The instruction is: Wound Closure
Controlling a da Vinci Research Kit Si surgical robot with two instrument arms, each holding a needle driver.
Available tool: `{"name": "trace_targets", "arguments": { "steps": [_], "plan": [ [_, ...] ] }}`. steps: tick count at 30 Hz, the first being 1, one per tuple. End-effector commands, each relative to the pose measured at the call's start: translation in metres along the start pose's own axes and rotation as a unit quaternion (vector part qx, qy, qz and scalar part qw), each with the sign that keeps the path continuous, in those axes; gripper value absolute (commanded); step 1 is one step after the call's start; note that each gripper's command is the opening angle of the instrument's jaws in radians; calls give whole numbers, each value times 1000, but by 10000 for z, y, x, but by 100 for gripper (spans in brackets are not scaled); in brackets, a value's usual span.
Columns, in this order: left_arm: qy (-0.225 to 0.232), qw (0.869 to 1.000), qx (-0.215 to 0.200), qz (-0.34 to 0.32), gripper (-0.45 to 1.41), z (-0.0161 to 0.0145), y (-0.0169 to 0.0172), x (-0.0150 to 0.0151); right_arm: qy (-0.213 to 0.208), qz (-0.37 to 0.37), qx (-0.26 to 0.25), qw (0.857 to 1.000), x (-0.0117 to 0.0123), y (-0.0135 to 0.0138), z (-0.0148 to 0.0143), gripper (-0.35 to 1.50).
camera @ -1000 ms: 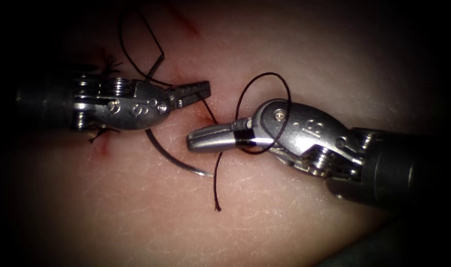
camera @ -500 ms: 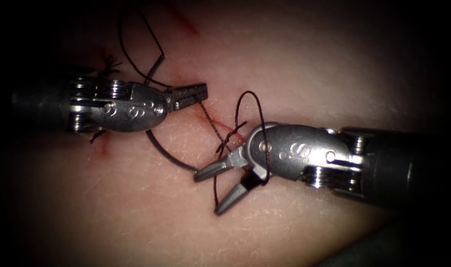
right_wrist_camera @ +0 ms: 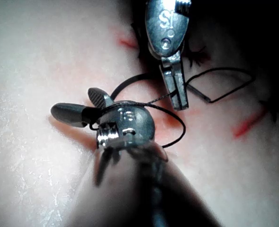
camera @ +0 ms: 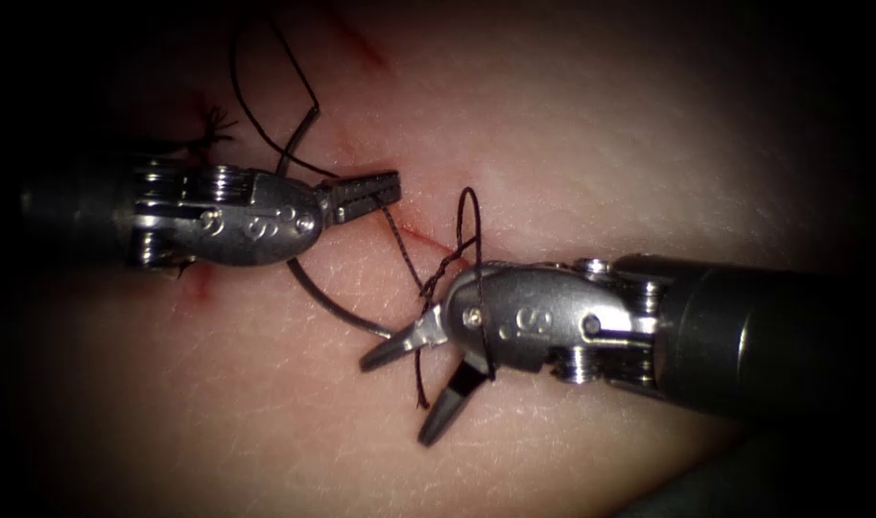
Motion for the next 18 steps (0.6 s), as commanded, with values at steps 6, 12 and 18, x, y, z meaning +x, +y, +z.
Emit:
{"name": "trace_targets", "arguments": {
  "steps": [6,12,18],
  "plan": [
    [4,1000,-4,-1,-45,5,0,1,-58,-19,6,998,-8,10,8,103],
    [3,1000,-4,-3,-45,3,2,0,-78,-27,16,996,-7,9,8,89],
    [4,1000,-5,-5,-45,0,7,1,-89,-33,19,995,-7,11,6,-35]
  ]
}}
